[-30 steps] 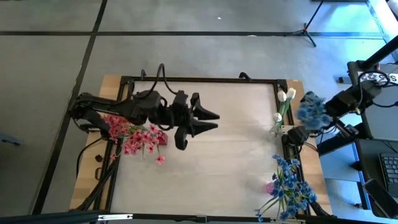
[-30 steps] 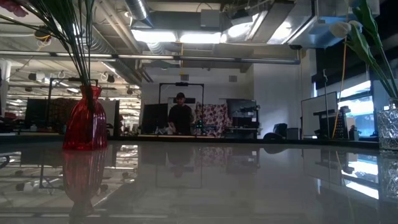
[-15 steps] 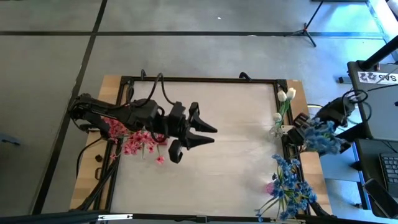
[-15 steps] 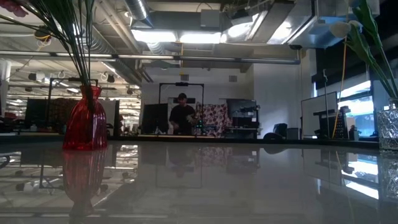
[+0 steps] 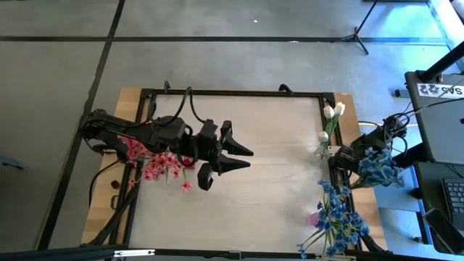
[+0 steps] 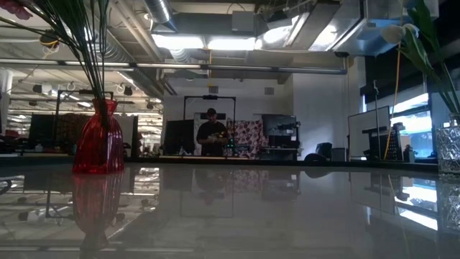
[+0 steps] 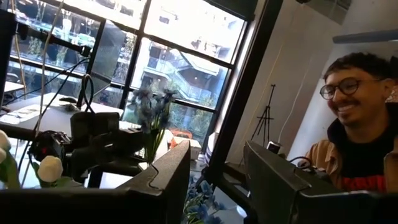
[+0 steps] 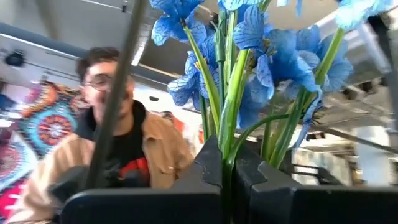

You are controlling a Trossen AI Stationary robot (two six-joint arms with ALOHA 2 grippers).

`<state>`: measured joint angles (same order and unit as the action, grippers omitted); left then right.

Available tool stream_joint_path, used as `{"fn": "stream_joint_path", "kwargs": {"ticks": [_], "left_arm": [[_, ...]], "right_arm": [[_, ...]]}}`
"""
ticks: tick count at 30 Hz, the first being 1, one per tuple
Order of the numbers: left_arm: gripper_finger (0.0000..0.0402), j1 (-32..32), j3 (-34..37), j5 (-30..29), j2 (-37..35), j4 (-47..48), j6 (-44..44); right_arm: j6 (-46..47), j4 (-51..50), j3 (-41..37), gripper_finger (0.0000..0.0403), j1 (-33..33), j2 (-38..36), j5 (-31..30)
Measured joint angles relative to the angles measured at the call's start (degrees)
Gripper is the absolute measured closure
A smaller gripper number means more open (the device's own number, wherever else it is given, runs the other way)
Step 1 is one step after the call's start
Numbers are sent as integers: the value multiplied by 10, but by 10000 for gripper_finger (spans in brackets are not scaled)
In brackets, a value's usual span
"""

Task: Sort flowers into vase by color
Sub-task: Put the blue flowers into the violet vase

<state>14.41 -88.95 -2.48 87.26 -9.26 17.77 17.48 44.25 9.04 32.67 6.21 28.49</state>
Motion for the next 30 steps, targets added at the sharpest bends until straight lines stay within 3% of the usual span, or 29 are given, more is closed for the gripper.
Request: {"fn": "stream_joint_path", "kwargs": {"ticks": [7,18,26,30], "left_arm": [[256,0,0,0,0,15,12],[256,0,0,-15,0,16,11],[256,0,0,-15,0,24,11],[256,0,0,-15,0,31,11]], "right_arm": [[25,-2,0,403,0,0,58],[-11,-27,0,403,0,0,71],[61,-25,35,403,0,0,112],[47,-44,36,403,0,0,113]]}}
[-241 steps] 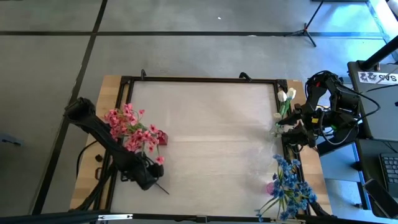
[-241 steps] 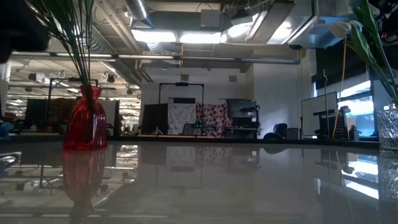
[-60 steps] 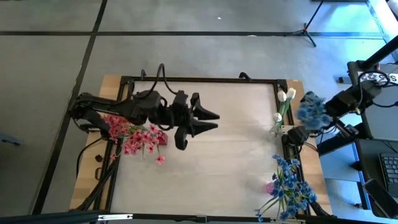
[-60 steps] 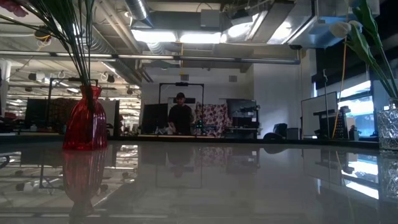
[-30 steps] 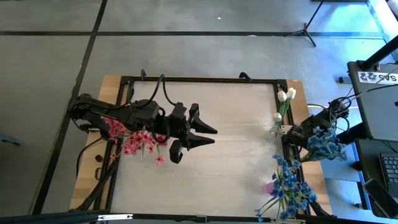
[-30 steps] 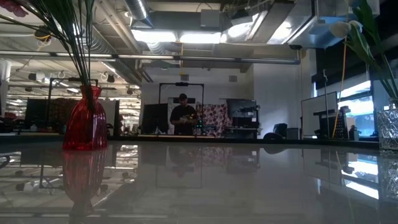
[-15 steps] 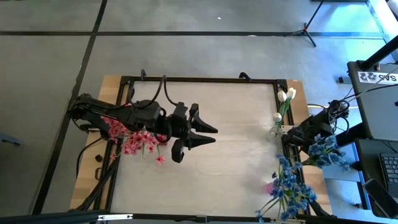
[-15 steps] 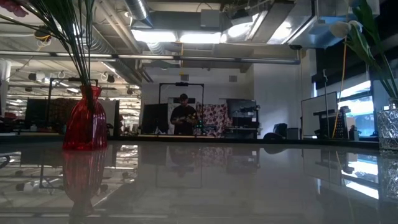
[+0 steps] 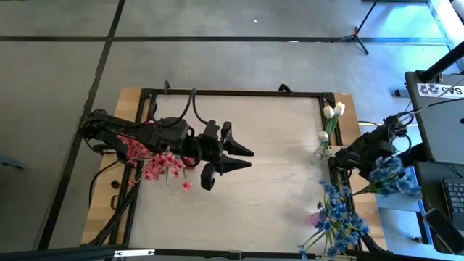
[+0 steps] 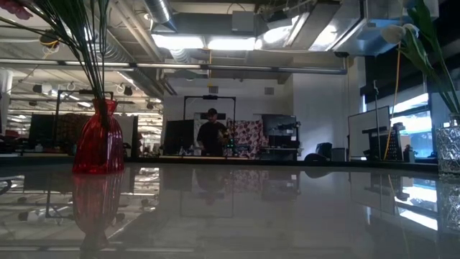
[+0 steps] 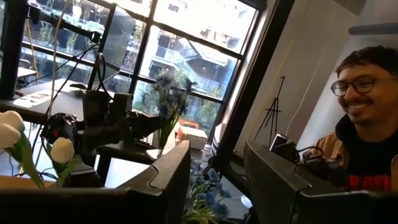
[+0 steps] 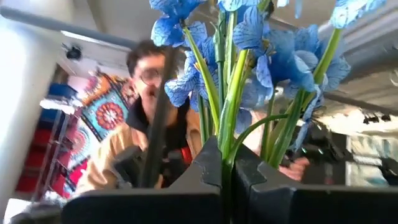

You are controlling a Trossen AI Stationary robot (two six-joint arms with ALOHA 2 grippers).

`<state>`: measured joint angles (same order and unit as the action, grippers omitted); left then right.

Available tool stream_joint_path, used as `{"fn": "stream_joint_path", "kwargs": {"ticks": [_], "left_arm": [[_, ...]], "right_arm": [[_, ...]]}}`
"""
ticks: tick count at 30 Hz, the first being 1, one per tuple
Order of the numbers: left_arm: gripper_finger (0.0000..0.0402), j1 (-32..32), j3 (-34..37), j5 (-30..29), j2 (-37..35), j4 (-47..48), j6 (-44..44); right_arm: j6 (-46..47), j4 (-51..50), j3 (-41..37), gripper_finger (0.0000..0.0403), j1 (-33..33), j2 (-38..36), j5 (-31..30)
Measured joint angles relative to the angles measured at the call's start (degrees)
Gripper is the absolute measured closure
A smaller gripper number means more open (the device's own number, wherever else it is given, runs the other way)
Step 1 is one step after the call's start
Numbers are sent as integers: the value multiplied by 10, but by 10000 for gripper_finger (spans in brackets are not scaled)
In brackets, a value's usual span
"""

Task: Sort flowers into vase by color
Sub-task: Put the blue flowers into the violet vase

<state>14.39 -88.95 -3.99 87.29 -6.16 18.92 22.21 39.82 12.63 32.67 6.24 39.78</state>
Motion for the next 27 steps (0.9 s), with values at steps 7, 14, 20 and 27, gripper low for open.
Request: {"fn": "stream_joint_path", "kwargs": {"ticks": [7,14,20,27], "left_arm": [[256,0,0,0,0,8,0],[256,0,0,0,0,10,0],[256,0,0,0,0,13,0],[256,0,0,0,0,17,0]], "right_arm": [[-63,18,-12,403,1,37,-21],[-84,78,-11,403,85,104,-41],[-182,71,-11,403,200,141,-118],[-242,29,-11,403,285,145,-229]]}}
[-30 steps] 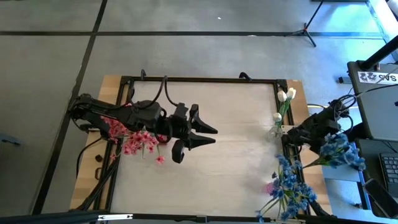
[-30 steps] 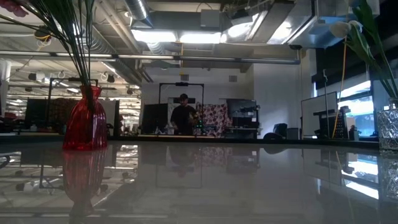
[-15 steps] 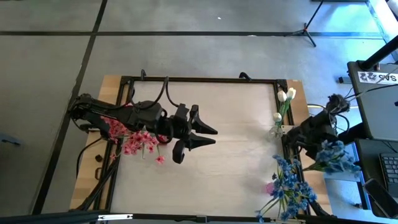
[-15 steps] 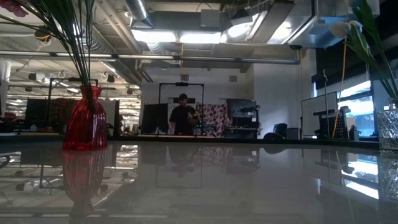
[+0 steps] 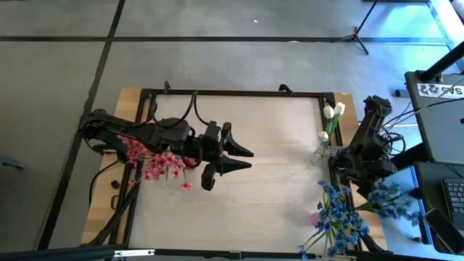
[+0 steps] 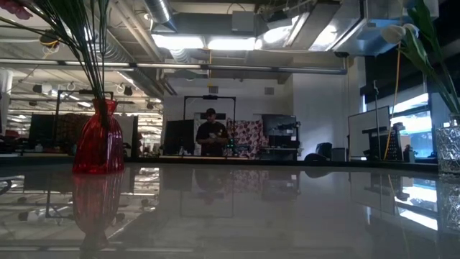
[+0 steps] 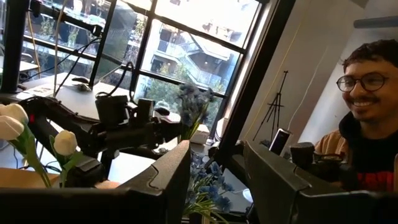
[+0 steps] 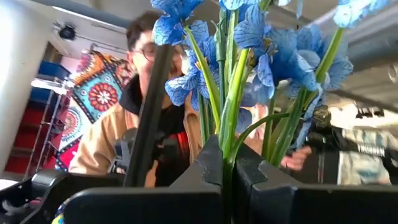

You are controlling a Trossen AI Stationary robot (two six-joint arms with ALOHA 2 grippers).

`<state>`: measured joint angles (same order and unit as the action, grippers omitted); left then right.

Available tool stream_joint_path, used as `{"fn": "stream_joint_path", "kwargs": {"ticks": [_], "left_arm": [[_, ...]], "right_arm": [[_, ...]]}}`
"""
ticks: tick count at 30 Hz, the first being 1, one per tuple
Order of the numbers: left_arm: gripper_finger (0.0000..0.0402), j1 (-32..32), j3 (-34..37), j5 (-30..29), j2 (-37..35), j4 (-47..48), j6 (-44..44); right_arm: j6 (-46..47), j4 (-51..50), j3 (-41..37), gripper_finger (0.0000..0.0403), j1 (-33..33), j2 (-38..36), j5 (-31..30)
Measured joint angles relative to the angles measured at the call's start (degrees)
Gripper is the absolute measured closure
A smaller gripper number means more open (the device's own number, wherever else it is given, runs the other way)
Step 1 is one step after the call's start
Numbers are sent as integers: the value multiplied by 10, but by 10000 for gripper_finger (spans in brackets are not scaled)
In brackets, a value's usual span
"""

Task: Sort flowers into vase by color
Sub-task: Put the blue flowers into the violet vase

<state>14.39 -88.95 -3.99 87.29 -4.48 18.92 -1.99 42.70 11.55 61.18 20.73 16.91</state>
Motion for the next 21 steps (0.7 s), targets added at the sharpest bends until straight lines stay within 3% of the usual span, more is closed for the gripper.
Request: {"fn": "stream_joint_path", "kwargs": {"ticks": [9,21], "left_arm": [[256,0,0,0,0,14,0],[256,-26,0,0,0,15,5]], "right_arm": [[-97,-16,0,403,89,54,-127],[-156,-2,0,403,156,95,-190]]}}
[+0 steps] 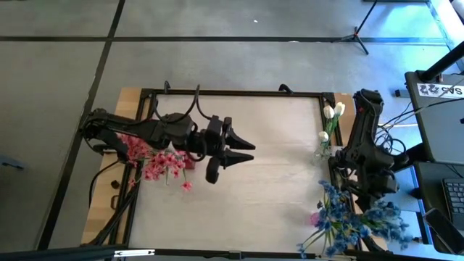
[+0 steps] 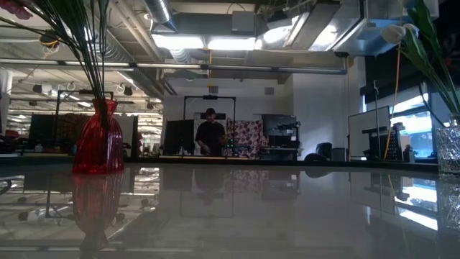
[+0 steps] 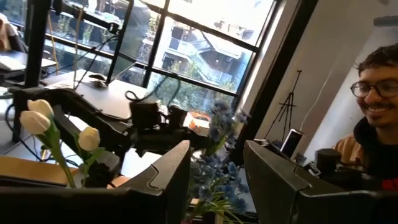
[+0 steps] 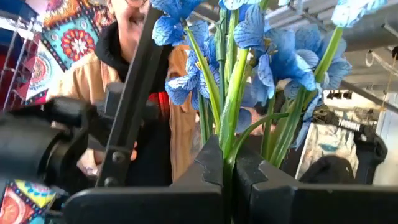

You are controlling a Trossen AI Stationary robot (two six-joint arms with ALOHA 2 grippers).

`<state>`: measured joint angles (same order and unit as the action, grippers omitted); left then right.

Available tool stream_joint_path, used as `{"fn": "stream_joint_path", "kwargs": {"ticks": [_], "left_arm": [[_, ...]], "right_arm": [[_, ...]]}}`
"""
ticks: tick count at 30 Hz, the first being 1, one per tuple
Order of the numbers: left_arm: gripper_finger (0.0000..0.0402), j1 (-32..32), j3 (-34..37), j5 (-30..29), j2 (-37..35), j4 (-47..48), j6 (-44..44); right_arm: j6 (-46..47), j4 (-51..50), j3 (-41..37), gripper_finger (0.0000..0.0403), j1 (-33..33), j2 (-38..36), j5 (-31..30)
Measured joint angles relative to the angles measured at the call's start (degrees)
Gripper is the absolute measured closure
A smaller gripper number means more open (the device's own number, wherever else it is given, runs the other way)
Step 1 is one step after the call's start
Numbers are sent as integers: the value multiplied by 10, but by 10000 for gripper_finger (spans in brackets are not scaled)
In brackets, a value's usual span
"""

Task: Sort flowers into vase by color
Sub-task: Put the blue flowers into the violet vase

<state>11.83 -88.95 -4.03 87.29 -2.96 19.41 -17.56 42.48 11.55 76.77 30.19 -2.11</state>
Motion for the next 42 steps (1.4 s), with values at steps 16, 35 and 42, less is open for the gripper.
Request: {"fn": "stream_joint_path", "kwargs": {"ticks": [16,35,42], "left_arm": [[256,-7,0,0,0,0,0],[256,-7,0,0,0,9,1],[256,-5,0,0,0,9,4]], "right_arm": [[6,92,0,403,1,93,-29],[56,82,0,401,1,151,-70],[58,64,0,399,1,152,-97]]}}
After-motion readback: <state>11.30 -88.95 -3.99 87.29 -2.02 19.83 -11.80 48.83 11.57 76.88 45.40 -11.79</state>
